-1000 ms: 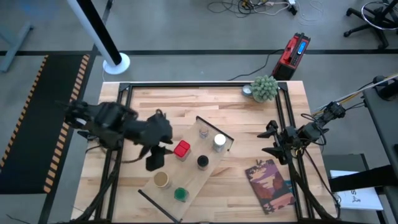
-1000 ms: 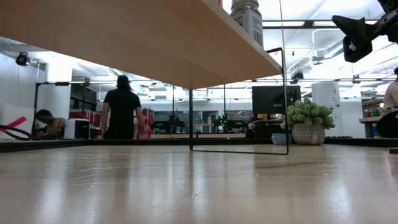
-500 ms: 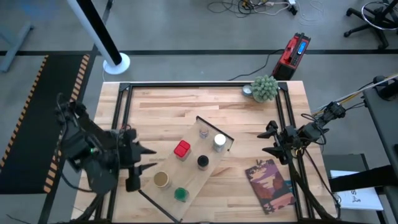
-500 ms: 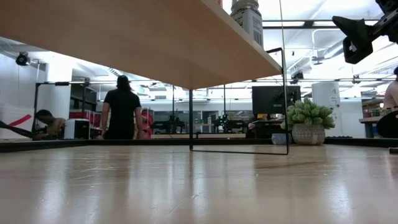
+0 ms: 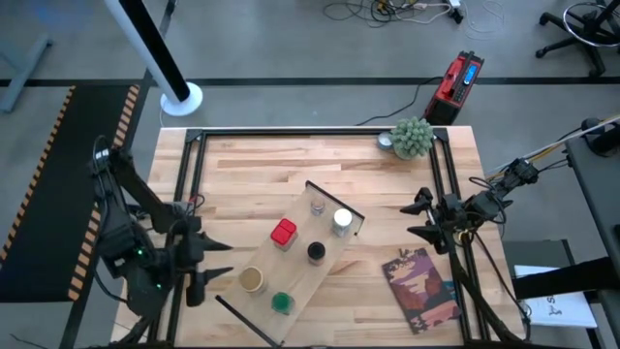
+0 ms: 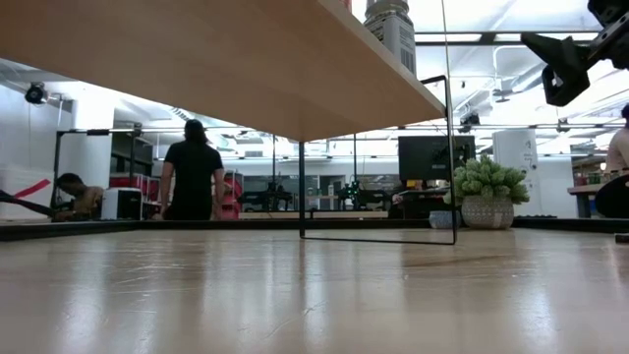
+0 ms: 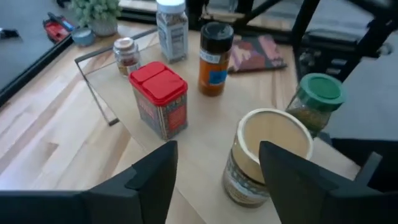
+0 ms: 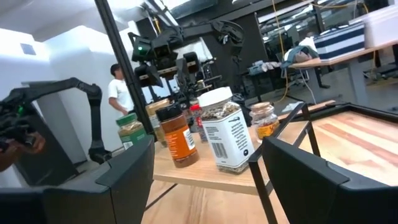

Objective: Shelf spices
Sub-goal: Remove the gold seasoning bottle from the shelf

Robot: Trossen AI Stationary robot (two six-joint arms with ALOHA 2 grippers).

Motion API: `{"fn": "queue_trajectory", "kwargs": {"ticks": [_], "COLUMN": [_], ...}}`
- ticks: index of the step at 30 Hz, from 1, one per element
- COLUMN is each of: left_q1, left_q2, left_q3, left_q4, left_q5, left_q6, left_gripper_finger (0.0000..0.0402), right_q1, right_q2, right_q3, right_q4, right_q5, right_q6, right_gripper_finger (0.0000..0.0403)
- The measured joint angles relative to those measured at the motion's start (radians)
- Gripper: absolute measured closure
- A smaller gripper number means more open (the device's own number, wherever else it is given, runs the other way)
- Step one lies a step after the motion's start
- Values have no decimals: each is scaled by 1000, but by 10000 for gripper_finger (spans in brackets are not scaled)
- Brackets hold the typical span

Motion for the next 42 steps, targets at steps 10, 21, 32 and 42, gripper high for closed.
{"fn": "queue_trajectory", "kwargs": {"ticks": [10, 21, 32, 42], "left_q1": [-47, -58, -58, -57], "left_q2": [-97, -66, 25, 99], "left_q3": [-189, -252, -293, -293], "left_q4": [243, 250, 294, 348], "left_q5": [65, 107, 42, -7], "left_q6": [-21, -94, -92, -82], "left_gripper_finger": [144, 142, 138, 110], "right_q1": [0, 0, 0, 0], "right_q2": [0, 0, 0, 0], "right_q3": [0, 0, 0, 0], "right_q4": [-2, -2, -2, -2], "right_q5": [82, 103, 105, 128], "right_q6": [-1, -1, -1, -3], "right_gripper_finger": [130, 130, 130, 130]}}
